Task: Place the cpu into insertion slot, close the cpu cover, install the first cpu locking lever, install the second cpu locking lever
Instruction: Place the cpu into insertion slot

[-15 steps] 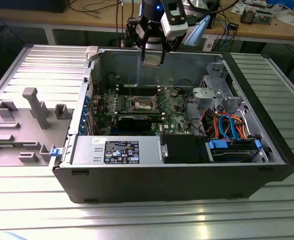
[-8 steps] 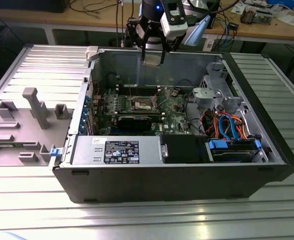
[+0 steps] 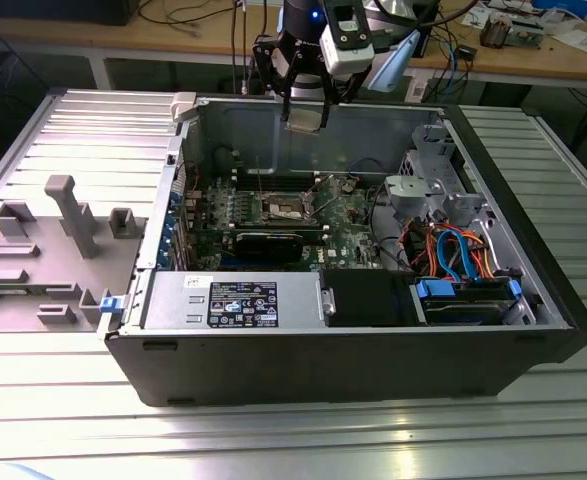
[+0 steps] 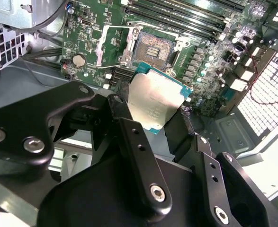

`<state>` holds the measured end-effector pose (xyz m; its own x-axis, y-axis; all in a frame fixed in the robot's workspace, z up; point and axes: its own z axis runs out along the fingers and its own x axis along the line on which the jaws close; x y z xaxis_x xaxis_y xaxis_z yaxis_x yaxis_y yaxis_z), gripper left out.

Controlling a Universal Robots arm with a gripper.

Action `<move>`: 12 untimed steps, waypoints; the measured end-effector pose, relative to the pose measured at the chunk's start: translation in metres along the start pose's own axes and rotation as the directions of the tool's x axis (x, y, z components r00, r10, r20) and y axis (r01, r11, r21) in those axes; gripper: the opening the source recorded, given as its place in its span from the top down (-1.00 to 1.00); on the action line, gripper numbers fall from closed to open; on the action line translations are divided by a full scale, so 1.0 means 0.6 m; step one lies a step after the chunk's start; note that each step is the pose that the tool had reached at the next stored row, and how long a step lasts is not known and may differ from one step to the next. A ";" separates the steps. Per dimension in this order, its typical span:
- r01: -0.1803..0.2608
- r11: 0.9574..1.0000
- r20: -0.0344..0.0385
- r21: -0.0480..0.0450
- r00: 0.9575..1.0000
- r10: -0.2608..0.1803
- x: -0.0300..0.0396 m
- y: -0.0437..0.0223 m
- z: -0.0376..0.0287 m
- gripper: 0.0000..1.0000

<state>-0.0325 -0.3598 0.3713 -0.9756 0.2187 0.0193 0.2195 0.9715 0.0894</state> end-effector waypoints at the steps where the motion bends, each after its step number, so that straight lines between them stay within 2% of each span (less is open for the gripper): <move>1: -0.001 1.000 0.000 0.000 1.000 0.001 0.000 0.000 0.000 -0.08; 12: -0.017 1.000 0.002 0.000 1.000 0.017 0.000 0.000 0.000 -0.08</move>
<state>-0.0325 -0.3598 0.3714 -0.9717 0.2353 0.0193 0.2361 0.9676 0.0893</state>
